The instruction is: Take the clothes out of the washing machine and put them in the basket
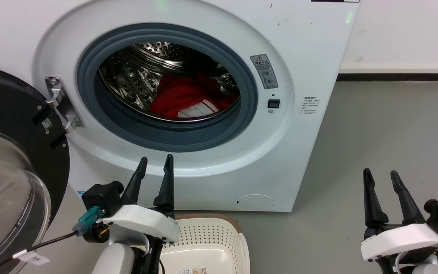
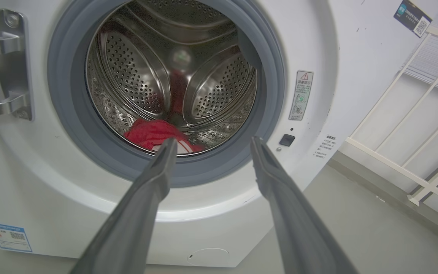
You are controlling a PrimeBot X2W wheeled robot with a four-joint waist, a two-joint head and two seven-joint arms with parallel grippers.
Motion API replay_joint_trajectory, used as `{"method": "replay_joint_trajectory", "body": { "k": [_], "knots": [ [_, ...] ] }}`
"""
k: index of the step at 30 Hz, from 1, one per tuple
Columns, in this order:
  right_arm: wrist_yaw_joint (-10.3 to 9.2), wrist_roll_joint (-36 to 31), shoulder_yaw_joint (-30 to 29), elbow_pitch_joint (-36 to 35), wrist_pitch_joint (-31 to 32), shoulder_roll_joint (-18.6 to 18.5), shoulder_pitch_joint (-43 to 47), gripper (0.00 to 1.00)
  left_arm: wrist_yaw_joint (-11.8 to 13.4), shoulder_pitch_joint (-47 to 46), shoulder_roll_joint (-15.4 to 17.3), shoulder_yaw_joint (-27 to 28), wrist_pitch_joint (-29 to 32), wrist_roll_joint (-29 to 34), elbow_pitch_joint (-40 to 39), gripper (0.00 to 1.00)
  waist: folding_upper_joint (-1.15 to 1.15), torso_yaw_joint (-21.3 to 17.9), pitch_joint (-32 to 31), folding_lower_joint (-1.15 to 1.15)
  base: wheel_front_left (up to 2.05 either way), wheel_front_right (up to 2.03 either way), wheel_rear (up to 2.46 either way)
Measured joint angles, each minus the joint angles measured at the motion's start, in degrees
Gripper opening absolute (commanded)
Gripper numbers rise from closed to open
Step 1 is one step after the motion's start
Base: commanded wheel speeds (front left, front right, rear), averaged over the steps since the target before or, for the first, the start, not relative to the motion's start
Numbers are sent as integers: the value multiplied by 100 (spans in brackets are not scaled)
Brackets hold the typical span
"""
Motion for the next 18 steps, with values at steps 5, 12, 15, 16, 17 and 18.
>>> {"method": "replay_joint_trajectory", "body": {
  "k": [5,12,15,16,17,18],
  "knots": [
    [0,-305,8,27,-74,0,0,100,51,-44,0,-51,-65,278,41,100,0,6,5,0,0,0,0],
    [1,-697,24,64,-155,0,-1,100,98,-62,1,-122,-148,649,111,100,0,11,9,0,0,0,0],
    [1,-884,29,87,-182,0,0,100,101,-62,1,-145,-193,794,125,100,0,13,7,0,0,0,0],
    [1,-943,30,92,-204,0,0,100,103,-62,1,-149,-197,846,133,100,0,16,4,0,0,0,0],
    [1,-991,27,97,-221,0,0,100,104,-62,1,-157,-204,888,136,100,0,18,2,0,0,0,0],
    [1,-1040,27,103,-223,0,0,100,105,-62,2,-166,-227,927,137,100,0,20,-1,0,0,0,0]
  ]
}}
